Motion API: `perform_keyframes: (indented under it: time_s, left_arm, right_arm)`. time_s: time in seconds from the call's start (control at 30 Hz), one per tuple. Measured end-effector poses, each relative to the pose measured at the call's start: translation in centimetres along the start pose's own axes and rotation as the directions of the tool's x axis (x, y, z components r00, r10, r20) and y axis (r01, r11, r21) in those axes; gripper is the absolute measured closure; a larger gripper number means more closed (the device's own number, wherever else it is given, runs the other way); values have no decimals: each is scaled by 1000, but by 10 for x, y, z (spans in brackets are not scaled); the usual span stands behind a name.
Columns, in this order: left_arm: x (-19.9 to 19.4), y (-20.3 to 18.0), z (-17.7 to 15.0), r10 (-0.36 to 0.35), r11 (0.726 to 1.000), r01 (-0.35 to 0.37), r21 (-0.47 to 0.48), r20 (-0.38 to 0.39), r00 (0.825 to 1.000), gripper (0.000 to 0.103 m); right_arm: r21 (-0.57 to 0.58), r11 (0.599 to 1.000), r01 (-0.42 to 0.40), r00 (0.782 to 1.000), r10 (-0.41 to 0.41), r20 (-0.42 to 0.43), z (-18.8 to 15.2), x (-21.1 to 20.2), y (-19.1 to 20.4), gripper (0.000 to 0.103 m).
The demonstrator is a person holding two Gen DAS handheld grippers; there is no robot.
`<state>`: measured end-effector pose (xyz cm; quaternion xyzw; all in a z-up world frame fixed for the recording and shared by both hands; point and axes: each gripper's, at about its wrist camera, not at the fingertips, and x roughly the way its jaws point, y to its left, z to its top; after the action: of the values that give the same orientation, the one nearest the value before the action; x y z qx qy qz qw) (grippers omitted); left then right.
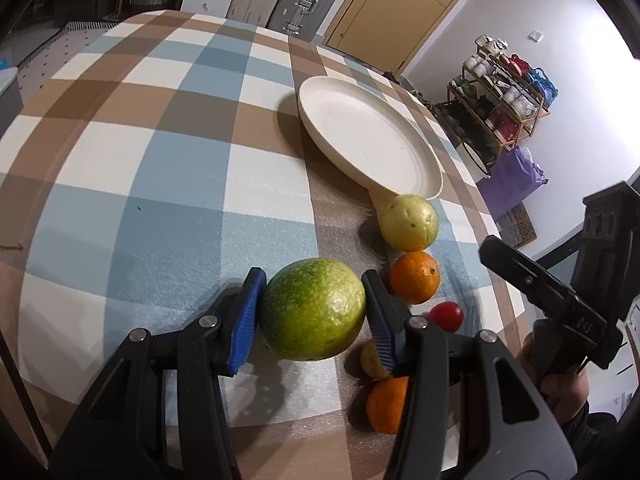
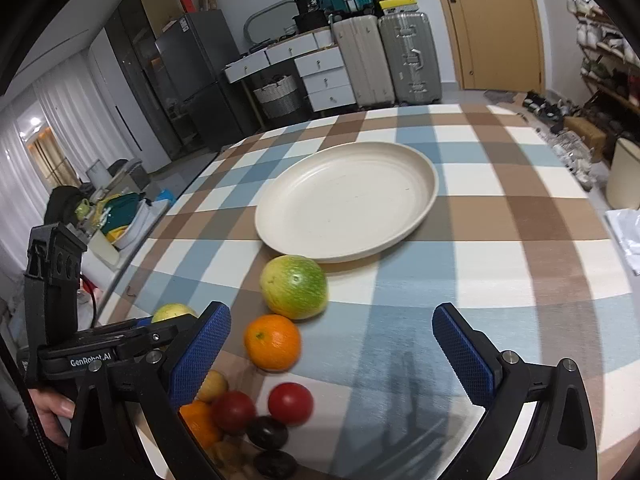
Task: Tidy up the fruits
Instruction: 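Lower the right tool onto the large green citrus and close it, then carry the green citrus with the right tool onto the cream plate and release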
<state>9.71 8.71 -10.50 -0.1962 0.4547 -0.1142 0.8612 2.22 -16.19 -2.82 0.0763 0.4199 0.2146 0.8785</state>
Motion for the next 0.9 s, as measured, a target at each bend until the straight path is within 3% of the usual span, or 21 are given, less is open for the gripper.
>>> perform_keyframes:
  time_s: [0.77,0.9]
  left_arm:
    - [-12,10,18,-15,1000,15,-9,7,1000,57]
    - [-10,9,20,-14,1000,14,-10,4,1000,57]
  right_arm:
    - [74,996,-59,988,69,-138,21,64,11,1]
    - [69,995,-67,985,77,-156,22,72,15,9]
